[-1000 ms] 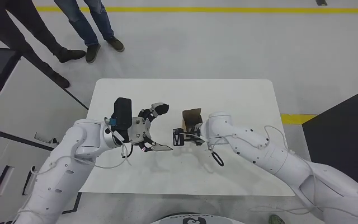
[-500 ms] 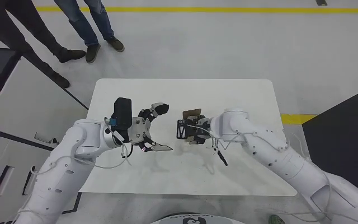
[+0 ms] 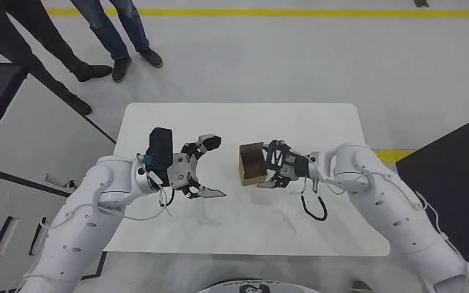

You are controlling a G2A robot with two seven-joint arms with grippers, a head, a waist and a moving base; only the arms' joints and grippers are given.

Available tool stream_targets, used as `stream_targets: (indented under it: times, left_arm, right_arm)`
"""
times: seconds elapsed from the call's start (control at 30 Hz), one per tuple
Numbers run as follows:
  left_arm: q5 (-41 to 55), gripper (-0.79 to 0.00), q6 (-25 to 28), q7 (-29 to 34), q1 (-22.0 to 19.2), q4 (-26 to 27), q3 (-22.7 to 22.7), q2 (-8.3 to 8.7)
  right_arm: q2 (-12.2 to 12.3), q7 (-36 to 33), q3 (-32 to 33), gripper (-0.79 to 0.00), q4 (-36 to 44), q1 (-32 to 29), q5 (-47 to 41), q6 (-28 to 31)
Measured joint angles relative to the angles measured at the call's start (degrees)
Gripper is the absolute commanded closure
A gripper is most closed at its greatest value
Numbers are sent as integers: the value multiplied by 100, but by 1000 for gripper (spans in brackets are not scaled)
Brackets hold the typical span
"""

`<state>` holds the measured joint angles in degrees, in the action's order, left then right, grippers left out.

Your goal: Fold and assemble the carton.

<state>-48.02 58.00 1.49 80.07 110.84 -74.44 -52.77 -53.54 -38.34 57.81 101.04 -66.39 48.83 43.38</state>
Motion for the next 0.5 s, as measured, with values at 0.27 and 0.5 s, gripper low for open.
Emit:
stream_targets:
  times: [0.27, 0.5]
  left_arm:
    - [8, -785, -110, 116, 38, 18, 57, -4]
    - [583, -785, -273, 465, 27, 33, 233, -10]
  right_arm:
    - [0, 289, 94, -785, -306, -46, -320, 264]
    - [85, -348, 161, -785, -1083, 150, -2496, 720]
